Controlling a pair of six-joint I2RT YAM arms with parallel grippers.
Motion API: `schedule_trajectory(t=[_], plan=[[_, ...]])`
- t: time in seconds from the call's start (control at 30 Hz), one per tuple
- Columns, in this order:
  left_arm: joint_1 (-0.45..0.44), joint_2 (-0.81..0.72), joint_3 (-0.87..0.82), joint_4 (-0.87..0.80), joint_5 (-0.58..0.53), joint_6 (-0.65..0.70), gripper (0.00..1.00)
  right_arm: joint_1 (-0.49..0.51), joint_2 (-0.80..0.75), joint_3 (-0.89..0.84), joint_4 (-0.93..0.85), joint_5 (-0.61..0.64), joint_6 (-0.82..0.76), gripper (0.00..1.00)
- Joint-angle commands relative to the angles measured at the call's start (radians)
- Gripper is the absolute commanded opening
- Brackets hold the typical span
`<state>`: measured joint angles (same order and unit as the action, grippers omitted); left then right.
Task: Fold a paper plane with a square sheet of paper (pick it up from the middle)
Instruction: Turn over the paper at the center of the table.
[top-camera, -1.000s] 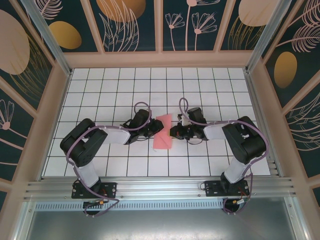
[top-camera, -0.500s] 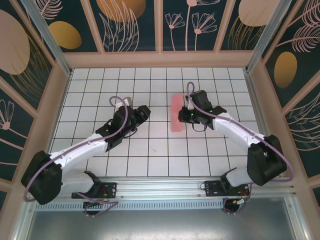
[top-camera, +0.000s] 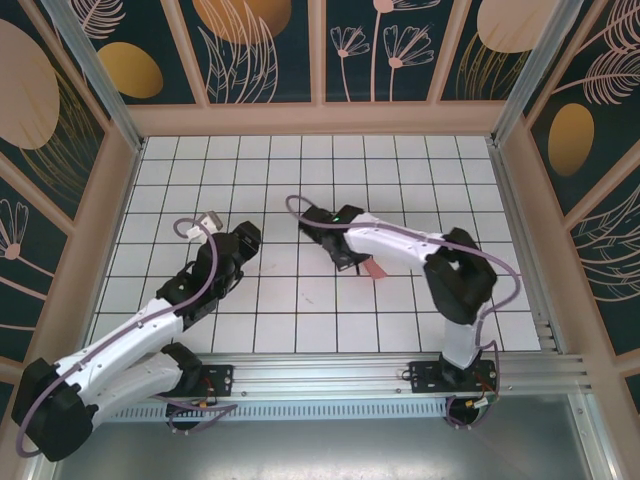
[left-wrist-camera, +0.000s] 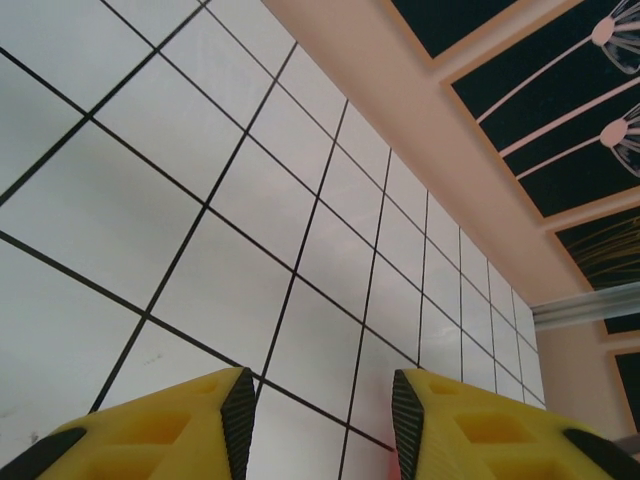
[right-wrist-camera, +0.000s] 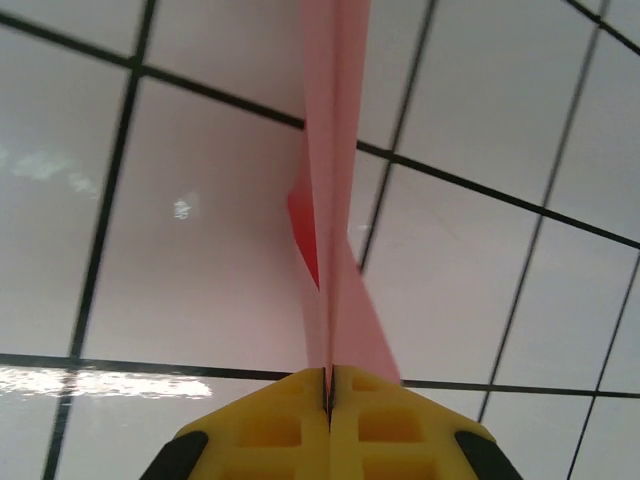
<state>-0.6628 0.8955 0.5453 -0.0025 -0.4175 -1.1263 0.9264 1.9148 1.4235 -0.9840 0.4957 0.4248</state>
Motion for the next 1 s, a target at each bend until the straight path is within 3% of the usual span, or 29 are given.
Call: schedule_trajectory(t=[0.0, 0.2, 0.27, 0.43, 0.57, 0.67, 0.77, 0.8, 0.97], plan=[[0.007, -0.053, -0.029, -0.037, -0.056, -0.009, 0.43, 0.083, 0.107, 0.117, -0.086, 0.008, 0.038, 0.01], [0.006, -0.107, -0.035, -0.087, -0.065, 0.006, 0.42, 0.134, 0.242, 0.213, 0.004, -0.174, 0.056, 0.14], [0.009, -0.115, -0.039, -0.094, -0.060, 0.014, 0.43, 0.133, 0.222, 0.201, 0.051, -0.222, 0.062, 0.32], [0.008, -0.105, -0.048, -0.071, -0.015, 0.026, 0.43, 0.098, 0.000, 0.010, 0.286, -0.431, 0.025, 0.39], [0.008, -0.043, -0.057, 0.030, 0.103, 0.053, 0.41, -0.005, -0.249, -0.215, 0.516, -0.649, 0.025, 0.48], [0.007, 0.082, -0.052, 0.151, 0.263, 0.060, 0.33, -0.130, -0.389, -0.386, 0.671, -0.807, 0.039, 0.43], [0.003, 0.254, -0.034, 0.288, 0.444, 0.031, 0.24, -0.250, -0.431, -0.499, 0.811, -0.993, 0.054, 0.21], [0.001, 0.316, -0.027, 0.337, 0.495, 0.014, 0.22, -0.272, -0.430, -0.522, 0.852, -1.044, 0.064, 0.14], [-0.030, 0.546, 0.058, 0.383, 0.590, -0.018, 0.18, -0.287, -0.354, -0.595, 0.989, -1.194, 0.083, 0.04]])
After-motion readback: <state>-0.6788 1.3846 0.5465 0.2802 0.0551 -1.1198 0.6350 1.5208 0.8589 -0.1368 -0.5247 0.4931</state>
